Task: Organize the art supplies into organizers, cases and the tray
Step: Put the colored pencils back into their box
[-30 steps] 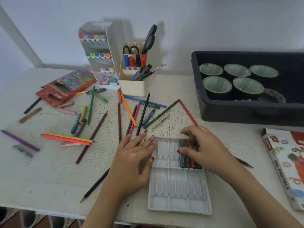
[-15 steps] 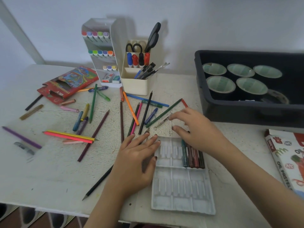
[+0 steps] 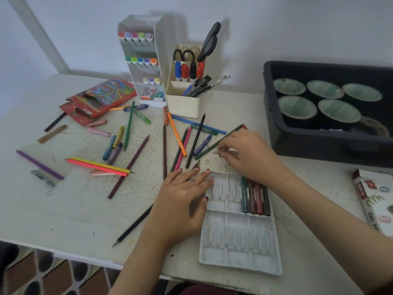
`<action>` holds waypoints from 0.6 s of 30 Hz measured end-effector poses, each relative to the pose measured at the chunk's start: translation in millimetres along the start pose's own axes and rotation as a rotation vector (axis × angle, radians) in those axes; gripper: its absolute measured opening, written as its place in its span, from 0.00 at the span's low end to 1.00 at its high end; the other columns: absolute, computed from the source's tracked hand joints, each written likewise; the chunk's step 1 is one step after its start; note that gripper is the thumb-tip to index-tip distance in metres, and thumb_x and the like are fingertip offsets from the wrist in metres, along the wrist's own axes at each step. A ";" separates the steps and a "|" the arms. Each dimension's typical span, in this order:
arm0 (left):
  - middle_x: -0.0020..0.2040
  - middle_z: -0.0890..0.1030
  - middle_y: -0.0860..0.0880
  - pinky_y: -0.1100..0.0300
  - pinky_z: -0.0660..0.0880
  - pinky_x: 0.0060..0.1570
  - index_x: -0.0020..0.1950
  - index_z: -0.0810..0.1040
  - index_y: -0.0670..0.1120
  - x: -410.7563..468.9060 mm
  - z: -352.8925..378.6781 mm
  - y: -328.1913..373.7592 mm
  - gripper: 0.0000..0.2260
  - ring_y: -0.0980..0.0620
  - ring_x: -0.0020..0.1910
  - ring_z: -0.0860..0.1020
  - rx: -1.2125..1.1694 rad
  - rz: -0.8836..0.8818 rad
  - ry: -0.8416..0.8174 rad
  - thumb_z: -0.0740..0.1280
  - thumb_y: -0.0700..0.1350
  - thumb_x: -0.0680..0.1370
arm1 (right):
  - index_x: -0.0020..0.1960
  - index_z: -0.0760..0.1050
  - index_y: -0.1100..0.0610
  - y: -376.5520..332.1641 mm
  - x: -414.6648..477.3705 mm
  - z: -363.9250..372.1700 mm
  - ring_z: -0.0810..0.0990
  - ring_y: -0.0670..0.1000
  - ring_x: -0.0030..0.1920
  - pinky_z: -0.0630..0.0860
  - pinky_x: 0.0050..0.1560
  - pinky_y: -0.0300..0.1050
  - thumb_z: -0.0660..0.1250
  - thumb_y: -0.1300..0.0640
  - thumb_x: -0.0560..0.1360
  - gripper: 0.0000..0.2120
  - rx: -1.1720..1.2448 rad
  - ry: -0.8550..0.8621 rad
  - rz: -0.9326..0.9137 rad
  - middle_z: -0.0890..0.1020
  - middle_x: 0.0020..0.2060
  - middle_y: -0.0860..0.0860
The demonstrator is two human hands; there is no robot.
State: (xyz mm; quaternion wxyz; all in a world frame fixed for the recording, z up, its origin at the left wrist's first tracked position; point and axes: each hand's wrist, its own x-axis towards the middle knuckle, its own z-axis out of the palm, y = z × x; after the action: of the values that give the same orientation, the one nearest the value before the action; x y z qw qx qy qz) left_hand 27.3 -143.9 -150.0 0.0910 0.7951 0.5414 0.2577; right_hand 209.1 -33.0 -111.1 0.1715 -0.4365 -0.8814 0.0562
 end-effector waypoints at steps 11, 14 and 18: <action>0.63 0.78 0.54 0.59 0.60 0.68 0.62 0.79 0.49 -2.2 -0.8 3.1 0.20 0.56 0.65 0.72 0.000 -0.020 0.025 0.60 0.48 0.72 | 0.40 0.75 0.53 -25.4 -55.9 -24.6 0.79 0.48 0.37 0.77 0.39 0.43 0.69 0.57 0.72 0.04 0.686 0.094 0.620 0.80 0.36 0.49; 0.63 0.78 0.54 0.59 0.59 0.68 0.62 0.79 0.49 -2.3 -1.3 4.3 0.20 0.56 0.64 0.72 0.005 -0.025 0.029 0.59 0.48 0.73 | 0.42 0.75 0.53 -27.0 -63.8 -27.2 0.81 0.52 0.38 0.78 0.40 0.46 0.69 0.58 0.72 0.03 0.738 0.098 0.653 0.82 0.35 0.51; 0.62 0.78 0.53 0.58 0.60 0.67 0.62 0.79 0.49 -2.0 -0.9 6.0 0.20 0.55 0.64 0.73 0.024 -0.023 0.026 0.59 0.48 0.73 | 0.46 0.73 0.49 -30.6 -73.9 -17.6 0.76 0.42 0.28 0.73 0.30 0.36 0.68 0.57 0.73 0.06 0.655 -0.027 0.595 0.82 0.32 0.50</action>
State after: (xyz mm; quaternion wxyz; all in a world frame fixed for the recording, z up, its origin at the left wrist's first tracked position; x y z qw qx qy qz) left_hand 31.1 -148.2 -147.3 0.0773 0.7864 0.5549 0.2604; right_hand 233.8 -110.9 -105.7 0.2657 -0.5931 -0.6551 0.3853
